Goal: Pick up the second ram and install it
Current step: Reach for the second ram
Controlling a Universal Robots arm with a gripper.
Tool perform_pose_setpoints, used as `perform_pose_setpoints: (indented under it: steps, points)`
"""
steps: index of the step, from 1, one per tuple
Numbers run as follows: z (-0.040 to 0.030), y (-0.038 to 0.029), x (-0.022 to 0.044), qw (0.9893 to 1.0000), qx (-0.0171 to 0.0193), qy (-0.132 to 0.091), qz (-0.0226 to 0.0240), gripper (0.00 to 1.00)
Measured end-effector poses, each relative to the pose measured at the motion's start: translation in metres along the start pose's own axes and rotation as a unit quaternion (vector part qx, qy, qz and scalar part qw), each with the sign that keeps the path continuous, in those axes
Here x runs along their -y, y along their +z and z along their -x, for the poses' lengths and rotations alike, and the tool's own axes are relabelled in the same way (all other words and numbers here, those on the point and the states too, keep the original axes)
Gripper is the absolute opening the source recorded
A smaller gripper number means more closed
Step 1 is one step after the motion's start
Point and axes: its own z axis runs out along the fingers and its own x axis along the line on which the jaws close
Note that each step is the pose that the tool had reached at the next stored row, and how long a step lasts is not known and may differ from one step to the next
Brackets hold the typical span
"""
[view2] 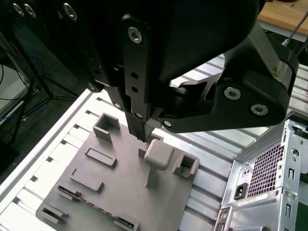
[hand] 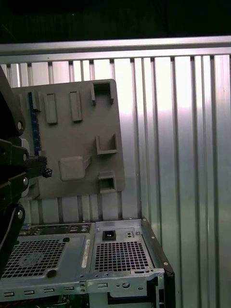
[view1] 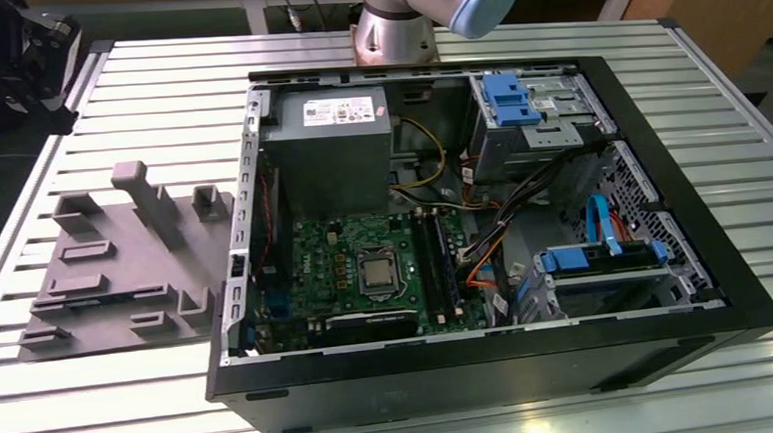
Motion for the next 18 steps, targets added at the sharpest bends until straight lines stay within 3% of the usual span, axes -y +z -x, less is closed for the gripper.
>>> perform_pose_setpoints:
  steps: [18]
  points:
    - [-0.0059,0.0004,0.0032,1.0000,0.0000,0.000,0.0000,0.11]
